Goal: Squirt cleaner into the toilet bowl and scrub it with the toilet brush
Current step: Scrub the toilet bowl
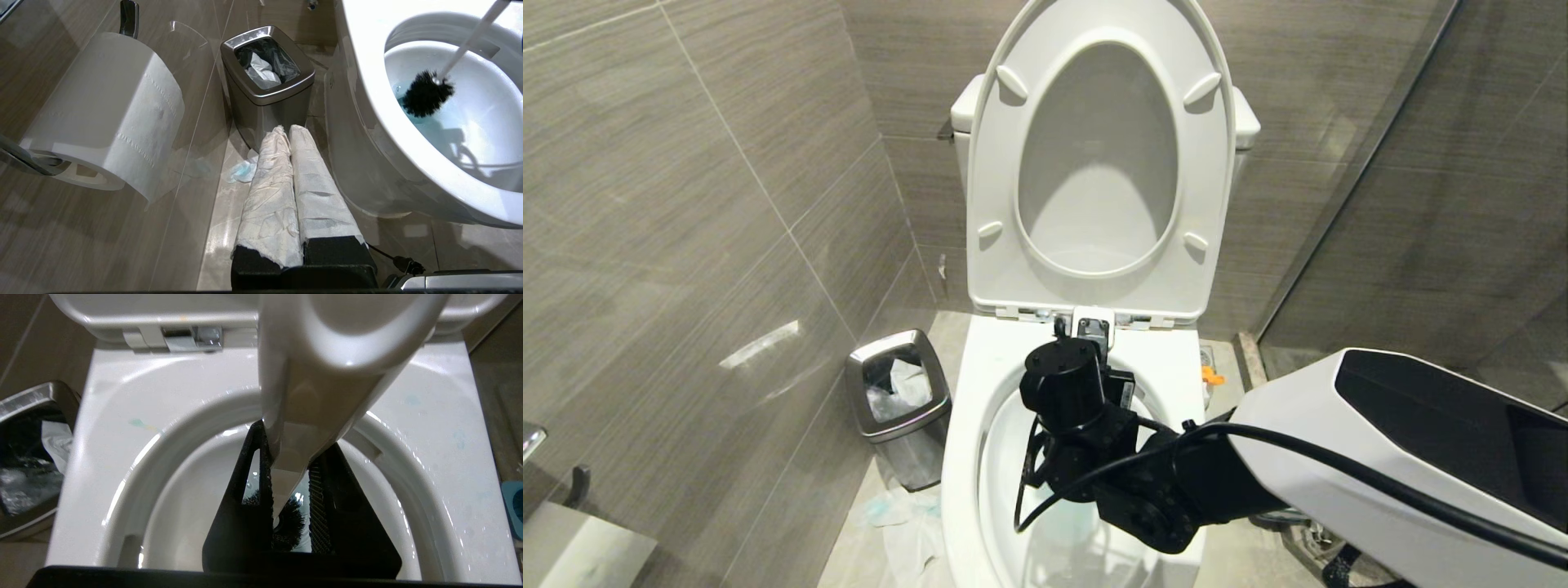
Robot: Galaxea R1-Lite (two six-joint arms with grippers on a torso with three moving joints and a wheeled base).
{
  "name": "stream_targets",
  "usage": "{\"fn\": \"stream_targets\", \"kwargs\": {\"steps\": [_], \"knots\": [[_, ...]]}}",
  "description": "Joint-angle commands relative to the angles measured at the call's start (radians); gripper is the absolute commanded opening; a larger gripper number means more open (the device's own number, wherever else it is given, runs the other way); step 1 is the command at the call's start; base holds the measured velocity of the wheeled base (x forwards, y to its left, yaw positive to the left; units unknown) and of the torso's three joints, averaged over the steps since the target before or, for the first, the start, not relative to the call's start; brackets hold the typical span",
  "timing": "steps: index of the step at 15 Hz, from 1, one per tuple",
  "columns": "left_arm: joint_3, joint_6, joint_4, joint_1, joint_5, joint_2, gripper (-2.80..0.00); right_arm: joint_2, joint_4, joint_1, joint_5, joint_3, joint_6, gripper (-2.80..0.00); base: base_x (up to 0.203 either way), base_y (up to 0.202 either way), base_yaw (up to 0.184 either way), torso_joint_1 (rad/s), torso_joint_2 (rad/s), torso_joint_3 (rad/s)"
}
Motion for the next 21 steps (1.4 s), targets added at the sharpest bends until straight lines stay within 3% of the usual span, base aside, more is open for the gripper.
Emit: {"fn": "stream_targets", "kwargs": {"steps": [1, 4, 9, 18, 21], "knots": [[0.0, 0.001, 0.0, 0.001, 0.0, 0.0, -2.8, 0.022, -0.006, 0.013, -0.007, 0.055, 0.037, -2.8, 0.0, 0.0, 0.0, 0.0, 0.0, 0.0], [0.0, 0.001, 0.0, -0.001, 0.0, 0.0, -2.8, 0.103, -0.015, 0.01, -0.01, 0.061, 0.077, -2.8, 0.0, 0.0, 0.0, 0.0, 0.0, 0.0], [0.0, 0.001, 0.0, 0.001, 0.0, 0.0, -2.8, 0.196, -0.074, -0.001, -0.025, 0.053, 0.077, -2.8, 0.0, 0.0, 0.0, 0.0, 0.0, 0.0], [0.0, 0.001, 0.0, -0.001, 0.0, 0.0, -2.8, -0.124, -0.069, 0.002, -0.055, 0.1, -0.038, -2.8, 0.0, 0.0, 0.0, 0.0, 0.0, 0.0], [0.0, 0.001, 0.0, 0.001, 0.0, 0.0, -2.8, -0.138, -0.068, 0.004, -0.056, 0.123, -0.046, -2.8, 0.0, 0.0, 0.0, 0.0, 0.0, 0.0]]}}
